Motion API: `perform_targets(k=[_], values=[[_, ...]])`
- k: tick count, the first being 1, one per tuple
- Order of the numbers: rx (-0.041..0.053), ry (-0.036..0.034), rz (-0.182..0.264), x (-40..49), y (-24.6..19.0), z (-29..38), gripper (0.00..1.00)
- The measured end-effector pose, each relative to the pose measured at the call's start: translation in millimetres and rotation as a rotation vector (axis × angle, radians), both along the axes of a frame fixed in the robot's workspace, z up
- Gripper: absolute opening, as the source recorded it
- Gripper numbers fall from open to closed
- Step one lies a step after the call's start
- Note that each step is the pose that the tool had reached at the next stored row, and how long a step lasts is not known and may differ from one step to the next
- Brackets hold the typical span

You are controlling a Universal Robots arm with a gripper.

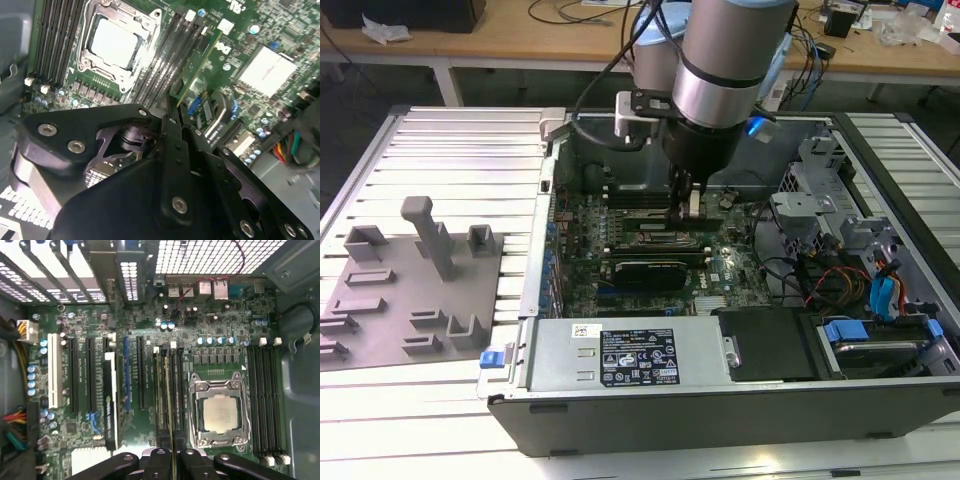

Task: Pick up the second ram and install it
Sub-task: 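Insert the second ram into the second slot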

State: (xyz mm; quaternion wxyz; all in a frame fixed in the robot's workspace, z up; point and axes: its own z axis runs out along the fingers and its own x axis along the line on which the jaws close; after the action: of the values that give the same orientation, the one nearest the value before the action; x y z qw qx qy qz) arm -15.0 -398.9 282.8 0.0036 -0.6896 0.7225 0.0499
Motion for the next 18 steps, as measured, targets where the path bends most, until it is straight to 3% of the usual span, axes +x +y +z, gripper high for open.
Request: perform_targets(k=[2,4,6,8,11,16,18], values=[[0.0000,0.0000,-0.003,-2.8,3.9,-8.8,0.14],[-0.0001,0.0001,-0.009,-4.7,4.8,-15.0,0.14],[0.0000,0.0000,-0.021,-6.2,8.0,-25.9,0.14],[-0.0002,0.0000,-0.021,-7.2,8.1,-32.4,0.14],[0.0000,0.0000,-0.021,-7.7,8.9,-39.8,0.14],[0.0001,0.0001,-0.021,-8.8,10.3,-46.7,0.14],[0.0065,0.0001,-0.021,-9.5,10.5,-48.8,0.14]])
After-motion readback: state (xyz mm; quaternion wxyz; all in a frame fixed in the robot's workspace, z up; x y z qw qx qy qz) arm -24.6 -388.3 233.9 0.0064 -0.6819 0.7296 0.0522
